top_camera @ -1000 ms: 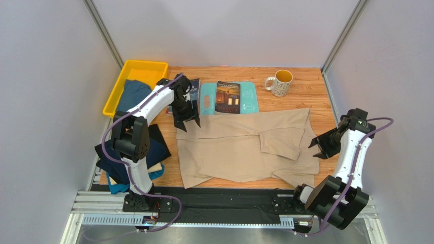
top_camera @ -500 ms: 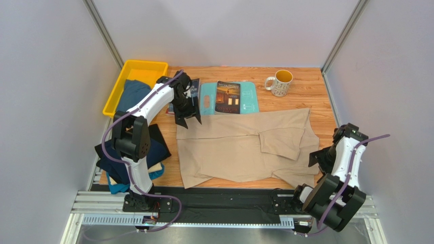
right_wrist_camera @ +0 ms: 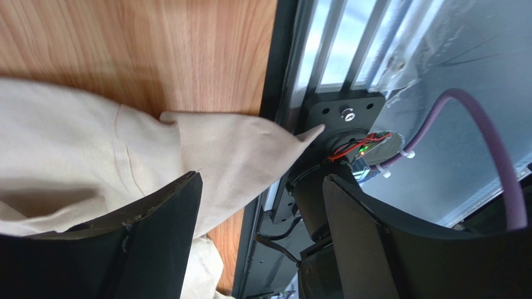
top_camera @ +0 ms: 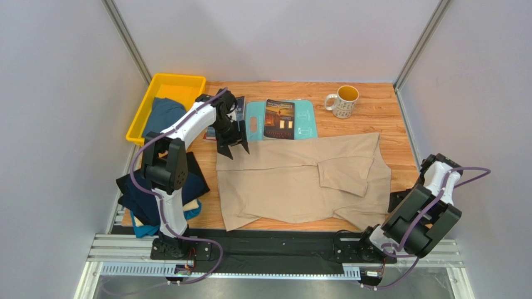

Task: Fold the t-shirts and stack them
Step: Fold the tshirt

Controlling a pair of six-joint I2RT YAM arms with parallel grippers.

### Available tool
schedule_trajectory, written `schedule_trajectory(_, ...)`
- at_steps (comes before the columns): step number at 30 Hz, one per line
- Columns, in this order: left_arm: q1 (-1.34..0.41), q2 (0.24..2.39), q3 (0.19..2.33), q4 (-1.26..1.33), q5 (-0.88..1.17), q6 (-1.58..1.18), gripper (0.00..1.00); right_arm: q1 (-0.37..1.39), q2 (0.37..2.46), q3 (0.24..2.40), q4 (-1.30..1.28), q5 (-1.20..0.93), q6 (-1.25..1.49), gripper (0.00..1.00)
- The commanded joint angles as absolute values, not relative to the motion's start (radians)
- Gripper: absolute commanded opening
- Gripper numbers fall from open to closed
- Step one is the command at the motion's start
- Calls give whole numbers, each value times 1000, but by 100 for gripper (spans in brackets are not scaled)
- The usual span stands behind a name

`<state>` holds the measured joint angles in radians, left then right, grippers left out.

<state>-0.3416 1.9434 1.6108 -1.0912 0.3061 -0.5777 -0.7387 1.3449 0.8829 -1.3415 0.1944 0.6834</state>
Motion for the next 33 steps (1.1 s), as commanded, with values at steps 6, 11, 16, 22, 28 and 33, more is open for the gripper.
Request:
schedule_trajectory(6,-319,1919,1539,-1031,368,-560,74,-867,1411,933,-1293,239,629,77)
schedule_trajectory(11,-308,1931,1540,-1028,380,-546,74,-867,1411,930,-1302,198,612,77)
schedule_trajectory(16,-308,1936,1543,-1031,382,-537,74,-864,1408,878,-1275,198,634,72)
schedule_trajectory(22,-308,1930,1534,-1035,377,-538,74,-861,1496,885,-1282,215,641,60)
schedule_trajectory(28,-308,1914,1506,-1029,373,-554,74,-862,1543,914,-1324,255,658,63)
schedule_trajectory(33,-310,1899,1477,-1014,368,-571,74,-861,1543,897,-1348,218,647,64)
